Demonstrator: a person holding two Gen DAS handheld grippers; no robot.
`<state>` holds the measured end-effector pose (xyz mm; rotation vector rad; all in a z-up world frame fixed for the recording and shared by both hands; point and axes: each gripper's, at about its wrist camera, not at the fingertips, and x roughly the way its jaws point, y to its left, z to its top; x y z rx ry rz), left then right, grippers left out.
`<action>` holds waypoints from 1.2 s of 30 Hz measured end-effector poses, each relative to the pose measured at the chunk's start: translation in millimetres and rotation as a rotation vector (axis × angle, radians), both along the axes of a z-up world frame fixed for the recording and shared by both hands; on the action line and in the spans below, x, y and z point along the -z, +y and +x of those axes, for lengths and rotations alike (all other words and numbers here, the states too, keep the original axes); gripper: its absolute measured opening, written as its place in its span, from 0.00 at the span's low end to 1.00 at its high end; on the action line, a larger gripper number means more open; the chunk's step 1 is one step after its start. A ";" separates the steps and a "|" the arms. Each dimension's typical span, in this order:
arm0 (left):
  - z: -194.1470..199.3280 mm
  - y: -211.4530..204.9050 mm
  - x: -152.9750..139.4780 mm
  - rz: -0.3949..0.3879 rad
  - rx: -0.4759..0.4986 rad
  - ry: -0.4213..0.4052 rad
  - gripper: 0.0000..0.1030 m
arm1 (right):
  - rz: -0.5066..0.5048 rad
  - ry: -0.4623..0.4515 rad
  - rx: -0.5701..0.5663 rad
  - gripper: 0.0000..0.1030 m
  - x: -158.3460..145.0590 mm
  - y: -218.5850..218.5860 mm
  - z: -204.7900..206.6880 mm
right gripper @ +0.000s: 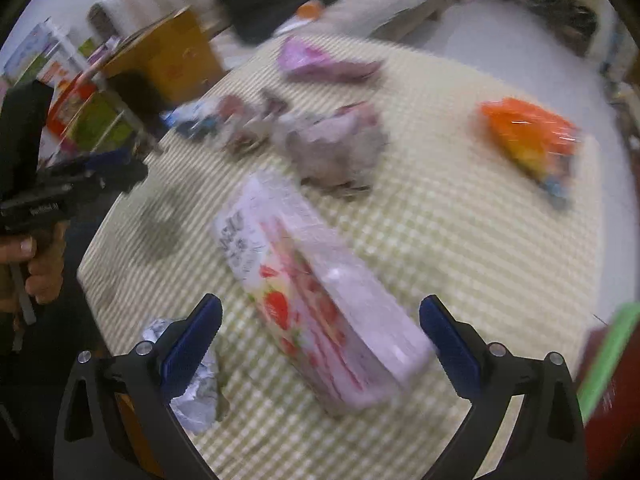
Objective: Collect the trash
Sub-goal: 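Grasp the pink Pocky box with the right tool while the left tool grasps the brown chocolate box, then carry both boxes over the green bin and open both tools to drop them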
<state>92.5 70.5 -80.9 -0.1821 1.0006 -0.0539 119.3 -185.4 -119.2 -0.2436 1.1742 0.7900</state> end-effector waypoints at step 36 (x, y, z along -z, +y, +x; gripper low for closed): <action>8.1 -75.9 -99.1 0.008 0.125 -0.138 0.74 | 0.169 -0.165 0.359 0.36 -118.1 -93.6 -21.4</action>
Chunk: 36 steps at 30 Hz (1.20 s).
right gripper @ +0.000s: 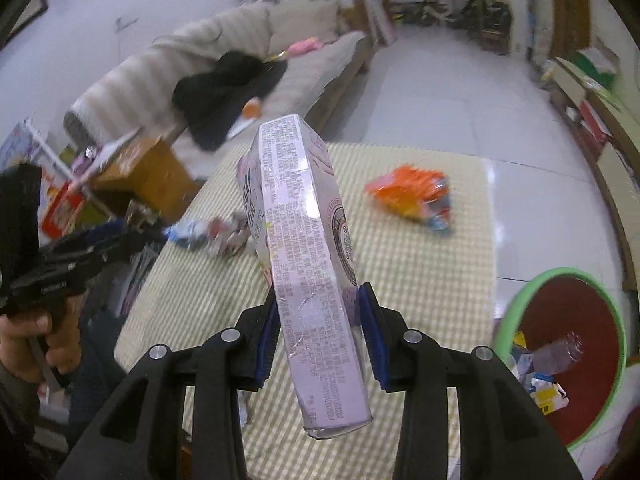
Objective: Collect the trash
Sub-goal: 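Carry both boxes over the green bin and open both tools to drop them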
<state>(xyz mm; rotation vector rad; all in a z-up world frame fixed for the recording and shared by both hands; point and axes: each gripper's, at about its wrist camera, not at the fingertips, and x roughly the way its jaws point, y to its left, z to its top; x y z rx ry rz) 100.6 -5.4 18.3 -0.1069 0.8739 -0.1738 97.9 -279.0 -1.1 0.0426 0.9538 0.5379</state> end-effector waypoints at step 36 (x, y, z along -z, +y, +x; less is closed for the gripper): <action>62.0 -294.0 -15.1 -0.097 0.500 0.031 0.74 | 0.071 0.001 0.577 0.37 0.8 -266.0 -32.9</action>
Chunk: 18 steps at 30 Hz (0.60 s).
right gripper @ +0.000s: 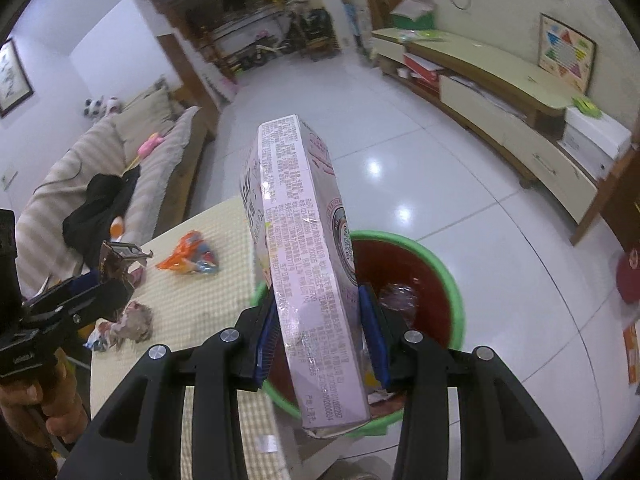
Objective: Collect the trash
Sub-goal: 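Carry both boxes over the green bin and open both tools to drop them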
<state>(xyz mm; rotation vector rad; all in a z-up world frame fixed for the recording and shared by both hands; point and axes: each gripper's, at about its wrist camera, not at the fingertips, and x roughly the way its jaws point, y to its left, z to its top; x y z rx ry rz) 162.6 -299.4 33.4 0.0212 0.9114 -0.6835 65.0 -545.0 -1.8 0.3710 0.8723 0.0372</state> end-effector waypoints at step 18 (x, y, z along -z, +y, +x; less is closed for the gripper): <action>19.4 -59.3 31.3 -0.062 0.105 0.179 0.74 | 0.007 0.062 0.043 0.38 14.6 -21.5 4.0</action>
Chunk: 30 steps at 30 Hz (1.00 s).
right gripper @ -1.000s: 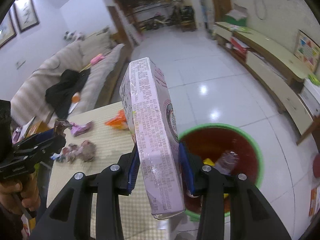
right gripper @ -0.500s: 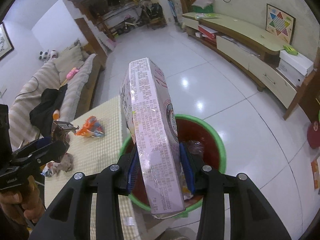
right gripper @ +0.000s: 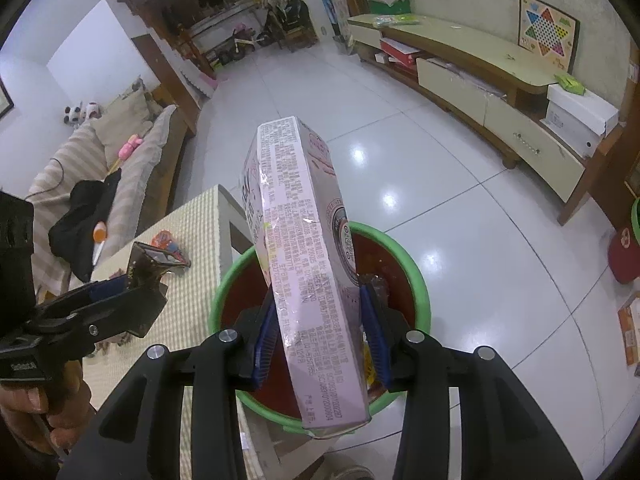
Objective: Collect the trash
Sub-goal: 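Carry both boxes over the green bin and open both tools to drop them, then move both open tools back over the table toward the snack bags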
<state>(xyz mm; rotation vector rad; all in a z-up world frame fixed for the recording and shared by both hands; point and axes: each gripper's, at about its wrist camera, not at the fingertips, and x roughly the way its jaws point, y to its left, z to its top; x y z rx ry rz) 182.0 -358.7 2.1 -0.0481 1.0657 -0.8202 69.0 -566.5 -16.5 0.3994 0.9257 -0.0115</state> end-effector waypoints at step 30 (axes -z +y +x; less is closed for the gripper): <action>-20.5 137.9 -23.3 0.072 -0.290 -0.102 0.95 | -0.128 -0.038 -0.230 0.88 -14.8 103.0 32.1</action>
